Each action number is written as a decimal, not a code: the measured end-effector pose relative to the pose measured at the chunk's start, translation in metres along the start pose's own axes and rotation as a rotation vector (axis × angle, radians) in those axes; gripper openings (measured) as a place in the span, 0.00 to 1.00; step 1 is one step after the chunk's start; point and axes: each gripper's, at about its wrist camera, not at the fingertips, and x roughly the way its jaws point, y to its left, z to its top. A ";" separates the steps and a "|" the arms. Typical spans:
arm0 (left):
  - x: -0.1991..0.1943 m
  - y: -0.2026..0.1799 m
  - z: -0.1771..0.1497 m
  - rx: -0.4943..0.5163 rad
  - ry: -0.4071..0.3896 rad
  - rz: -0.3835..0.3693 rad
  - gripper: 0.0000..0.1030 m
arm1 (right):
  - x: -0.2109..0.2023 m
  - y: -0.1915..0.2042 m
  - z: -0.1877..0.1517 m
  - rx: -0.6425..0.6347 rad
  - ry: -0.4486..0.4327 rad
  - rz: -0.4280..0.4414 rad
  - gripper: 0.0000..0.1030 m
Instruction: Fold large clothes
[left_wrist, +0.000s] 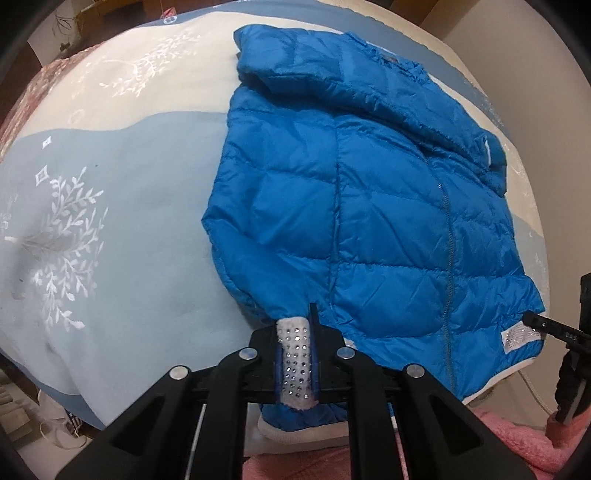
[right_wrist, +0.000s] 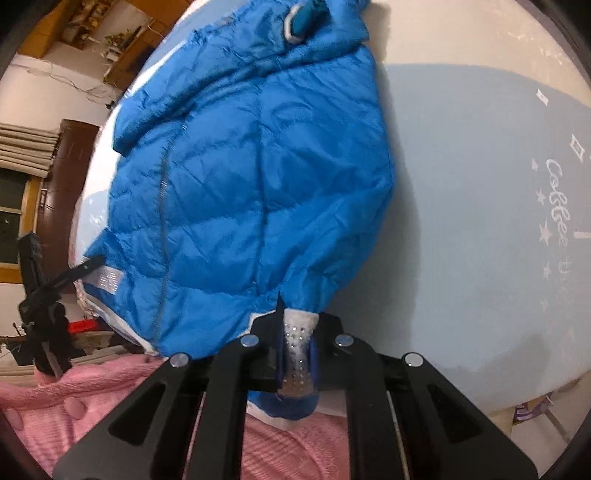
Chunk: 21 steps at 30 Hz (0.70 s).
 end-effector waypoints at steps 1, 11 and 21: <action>-0.002 0.002 0.002 -0.006 -0.002 -0.016 0.10 | -0.003 -0.001 0.002 0.005 -0.001 0.010 0.09; 0.002 0.010 -0.019 0.194 -0.007 0.021 0.28 | -0.002 0.007 -0.012 -0.173 0.014 -0.115 0.28; -0.007 0.039 -0.039 0.189 -0.037 0.106 0.47 | -0.012 -0.020 -0.032 -0.161 0.029 -0.144 0.37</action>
